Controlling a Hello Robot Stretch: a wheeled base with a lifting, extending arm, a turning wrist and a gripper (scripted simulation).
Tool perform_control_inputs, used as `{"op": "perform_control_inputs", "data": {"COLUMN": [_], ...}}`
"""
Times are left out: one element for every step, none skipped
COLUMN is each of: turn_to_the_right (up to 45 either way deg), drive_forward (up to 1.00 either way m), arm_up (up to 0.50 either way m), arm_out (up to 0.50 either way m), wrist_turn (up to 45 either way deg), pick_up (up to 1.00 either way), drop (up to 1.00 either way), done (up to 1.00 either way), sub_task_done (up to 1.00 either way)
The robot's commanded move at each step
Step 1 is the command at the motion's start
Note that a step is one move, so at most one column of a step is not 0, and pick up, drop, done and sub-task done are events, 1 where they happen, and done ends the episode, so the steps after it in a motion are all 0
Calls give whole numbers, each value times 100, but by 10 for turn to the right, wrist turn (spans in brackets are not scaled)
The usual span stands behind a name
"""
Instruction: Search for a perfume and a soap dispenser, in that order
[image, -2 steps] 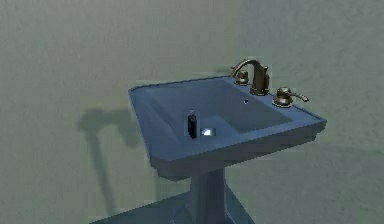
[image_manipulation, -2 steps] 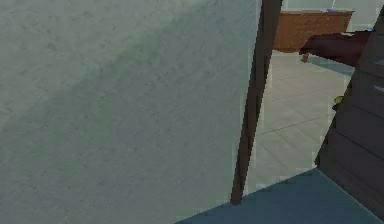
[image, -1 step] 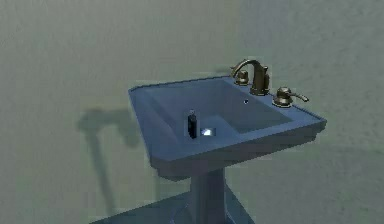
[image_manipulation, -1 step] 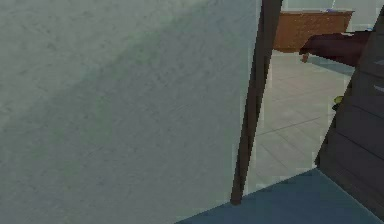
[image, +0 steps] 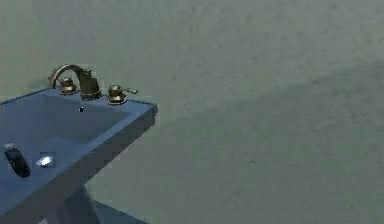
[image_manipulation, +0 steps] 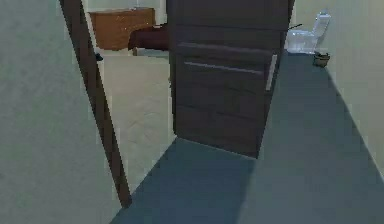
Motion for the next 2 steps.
{"op": "perform_control_inputs", "data": {"turn_to_the_right": [450, 420], "drive_forward": [0, 0], "arm_up": [0, 0], "arm_out": [0, 0], "wrist_turn": [0, 0], "pick_up": [0, 0], "drop": [0, 0], "done": [0, 0], "sub_task_done": [0, 0]}}
